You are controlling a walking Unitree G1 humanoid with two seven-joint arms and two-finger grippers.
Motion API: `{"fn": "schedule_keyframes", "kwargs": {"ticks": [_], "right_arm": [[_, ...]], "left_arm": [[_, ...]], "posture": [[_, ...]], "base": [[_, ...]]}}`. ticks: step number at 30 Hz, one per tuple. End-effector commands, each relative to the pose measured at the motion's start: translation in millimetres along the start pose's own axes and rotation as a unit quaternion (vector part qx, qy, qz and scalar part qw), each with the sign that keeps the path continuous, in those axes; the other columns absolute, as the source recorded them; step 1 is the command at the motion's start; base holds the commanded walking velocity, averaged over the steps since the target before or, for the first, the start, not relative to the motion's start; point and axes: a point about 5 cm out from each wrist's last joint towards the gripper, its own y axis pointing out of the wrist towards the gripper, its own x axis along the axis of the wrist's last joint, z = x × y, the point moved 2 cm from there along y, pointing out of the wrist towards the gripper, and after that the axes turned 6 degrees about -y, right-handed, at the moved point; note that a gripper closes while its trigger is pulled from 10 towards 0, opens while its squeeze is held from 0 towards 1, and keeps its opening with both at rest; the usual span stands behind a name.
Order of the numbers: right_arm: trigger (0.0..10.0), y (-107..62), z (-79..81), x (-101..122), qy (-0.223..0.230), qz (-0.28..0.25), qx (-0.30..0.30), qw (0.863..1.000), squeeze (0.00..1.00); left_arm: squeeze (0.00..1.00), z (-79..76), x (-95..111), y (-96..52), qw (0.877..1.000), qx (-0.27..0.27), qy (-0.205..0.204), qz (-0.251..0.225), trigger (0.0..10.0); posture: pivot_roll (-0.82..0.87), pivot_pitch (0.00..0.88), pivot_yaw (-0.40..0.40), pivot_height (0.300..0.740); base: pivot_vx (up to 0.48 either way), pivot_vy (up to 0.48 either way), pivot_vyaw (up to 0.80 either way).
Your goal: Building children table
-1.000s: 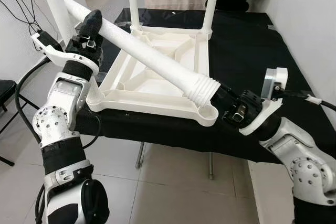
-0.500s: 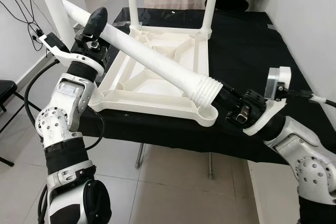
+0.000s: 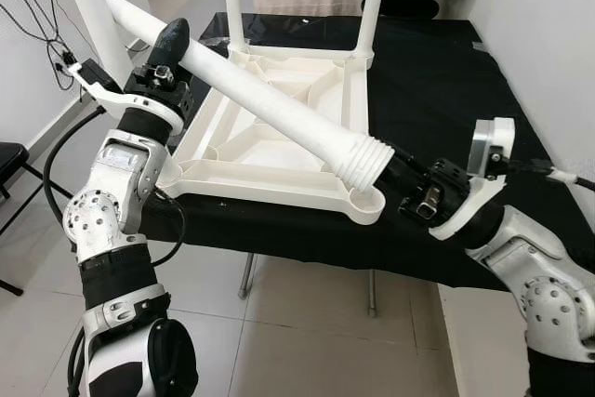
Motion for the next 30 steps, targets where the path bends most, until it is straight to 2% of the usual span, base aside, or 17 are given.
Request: {"fn": "schedule_keyframes", "kwargs": {"ticks": [1, 7, 10, 12, 13, 14, 15, 16, 17, 18, 22, 23, 25, 26, 27, 28, 30], "right_arm": [[10.0, -6.4, -8.0, -7, -0.012, 0.019, -0.034, 0.999, 1.00], [10.0, -23.9, -16.5, -20, -0.014, 0.047, -0.076, 0.996, 1.00], [10.0, -45.9, -24.3, -37, -0.003, 0.077, -0.124, 0.989, 1.00], [10.0, -79.2, -36.6, -65, -0.012, 0.146, -0.205, 0.968, 1.00], [10.0, -79.2, -36.6, -65, -0.012, 0.146, -0.205, 0.968, 1.00], [10.0, -107.2, -52.2, -76, -0.011, 0.191, -0.302, 0.934, 1.00], [10.0, -112.3, -57.3, -73, -0.021, 0.191, -0.327, 0.925, 1.00], [10.0, -112.3, -57.3, -73, -0.021, 0.191, -0.327, 0.925, 1.00], [10.0, -117.5, -61.9, -72, -0.055, 0.233, -0.349, 0.906, 1.00], [10.0, -113.1, -61.4, -67, -0.092, 0.249, -0.339, 0.903, 1.00], [10.0, -105.3, -61.8, -59, -0.119, 0.254, -0.340, 0.898, 1.00], [10.0, -103.8, -62.9, -57, -0.126, 0.260, -0.343, 0.894, 1.00], [10.0, -110.9, -68.2, -61, -0.184, 0.317, -0.356, 0.859, 1.00], [10.0, -114.8, -75.1, -55, -0.208, 0.323, -0.388, 0.838, 1.00], [10.0, -114.8, -75.1, -55, -0.208, 0.323, -0.388, 0.838, 1.00], [10.0, -115.5, -80.1, -48, -0.217, 0.313, -0.413, 0.827, 1.00], [10.0, -109.2, -86.6, -29, -0.223, 0.267, -0.446, 0.824, 1.00]], "left_arm": [[0.00, -10.6, -1, 6.6, 1.000, -0.021, 0.022, 0.008, 0.0], [0.00, -18.9, -6, 20.3, 0.999, -0.038, 0.034, 0.017, 0.0], [0.00, -25.7, -13, 37.4, 0.998, -0.049, 0.044, 0.022, 0.0], [0.00, -28.6, -27, 55.8, 0.996, -0.057, 0.059, 0.041, 0.0], [0.00, -28.6, -27, 55.8, 0.996, -0.057, 0.059, 0.041, 0.0], [0.00, -29.0, -46, 69.3, 0.989, -0.067, 0.106, 0.078, 0.0], [0.00, -29.3, -52, 73.0, 0.985, -0.072, 0.129, 0.091, 0.0], [0.00, -29.3, -52, 73.0, 0.985, -0.072, 0.129, 0.091, 0.0], [0.00, -33.3, -65, 79.3, 0.977, -0.089, 0.154, 0.115, 0.0], [0.00, -35.3, -72, 82.0, 0.973, -0.096, 0.169, 0.125, 0.0], [0.00, -39.3, -82, 86.7, 0.966, -0.110, 0.186, 0.139, 0.0], [0.00, -41.8, -87, 89.0, 0.962, -0.118, 0.199, 0.144, 0.0], [0.00, -46.8, -97, 92.8, 0.950, -0.136, 0.234, 0.158, 0.0], [0.00, -49.8, -106, 93.2, 0.935, -0.156, 0.268, 0.174, 0.0], [0.00, -49.8, -106, 93.2, 0.935, -0.156, 0.268, 0.174, 0.0], [0.00, -51.7, -113, 92.3, 0.918, -0.174, 0.300, 0.190, 0.0], [0.00, -52.9, -128, 87.2, 0.880, -0.213, 0.359, 0.227, 0.0]], "posture": [[-0.01, 0.080, 0.009, 0.740], [-0.01, 0.082, 0.009, 0.740], [-0.02, 0.084, 0.010, 0.740], [-0.03, 0.086, 0.013, 0.740], [-0.03, 0.086, 0.013, 0.740], [-0.04, 0.088, 0.022, 0.740], [-0.05, 0.089, 0.023, 0.740], [-0.05, 0.089, 0.023, 0.740], [-0.05, 0.088, 0.032, 0.740], [-0.06, 0.091, 0.035, 0.740], [-0.06, 0.086, 0.037, 0.740], [-0.06, 0.086, 0.037, 0.740], [-0.06, 0.089, 0.034, 0.740], [-0.06, 0.089, 0.035, 0.740], [-0.06, 0.089, 0.035, 0.740], [-0.06, 0.093, 0.037, 0.740], [-0.06, 0.096, 0.040, 0.740]], "base": [[0.000, 0.000, 0.00], [0.000, 0.000, 0.00], [0.000, 0.000, 0.00], [0.000, 0.000, 0.00], [0.000, 0.000, 0.00], [0.000, 0.000, 0.00], [0.000, 0.000, 0.00], [0.000, 0.000, 0.00], [0.000, 0.000, 0.00], [0.000, 0.000, 0.00], [0.000, 0.000, 0.00], [0.000, 0.000, 0.00], [0.000, 0.000, 0.00], [0.000, 0.000, 0.00], [0.000, 0.000, 0.00], [0.000, 0.000, 0.00], [0.000, 0.000, 0.00]]}}
